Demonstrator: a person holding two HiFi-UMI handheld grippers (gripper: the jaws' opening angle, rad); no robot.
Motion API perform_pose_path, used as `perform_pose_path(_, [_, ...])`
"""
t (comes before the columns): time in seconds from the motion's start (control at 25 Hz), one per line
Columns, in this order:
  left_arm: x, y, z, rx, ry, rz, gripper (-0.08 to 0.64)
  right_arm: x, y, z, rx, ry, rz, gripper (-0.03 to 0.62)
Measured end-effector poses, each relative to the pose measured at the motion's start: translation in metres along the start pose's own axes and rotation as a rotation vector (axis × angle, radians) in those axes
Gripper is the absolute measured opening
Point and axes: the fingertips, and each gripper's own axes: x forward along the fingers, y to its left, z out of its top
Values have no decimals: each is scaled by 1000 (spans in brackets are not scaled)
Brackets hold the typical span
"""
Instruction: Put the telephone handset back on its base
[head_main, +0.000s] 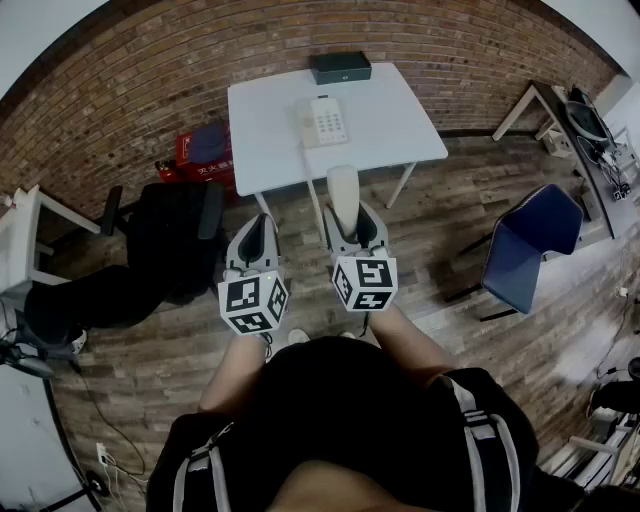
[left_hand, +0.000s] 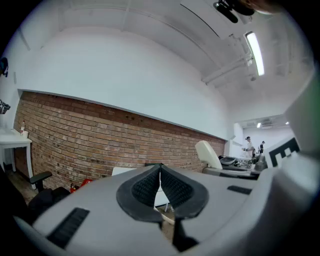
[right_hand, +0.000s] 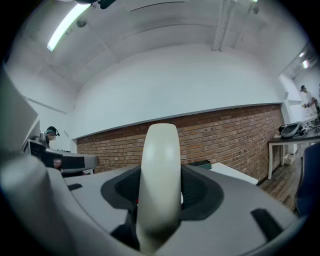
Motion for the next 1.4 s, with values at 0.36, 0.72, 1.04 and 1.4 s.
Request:
perform_pose_path(0.36, [-4,1,-2,5,5,-5,5,-1,4,2,-1,-9,11,202])
perform_pose_path(0.72, [-11,7,-6,8,22,-10,5,0,14,-3,30,2,18,204])
perform_pose_path(1.04, [-12,28,-7,1,23,-27,5,10,32,-4,12,11,2,204])
perform_pose_path(1.4, [-9,59,-8,1,24,-68,5,23,54,-4,17,-4,-42,204])
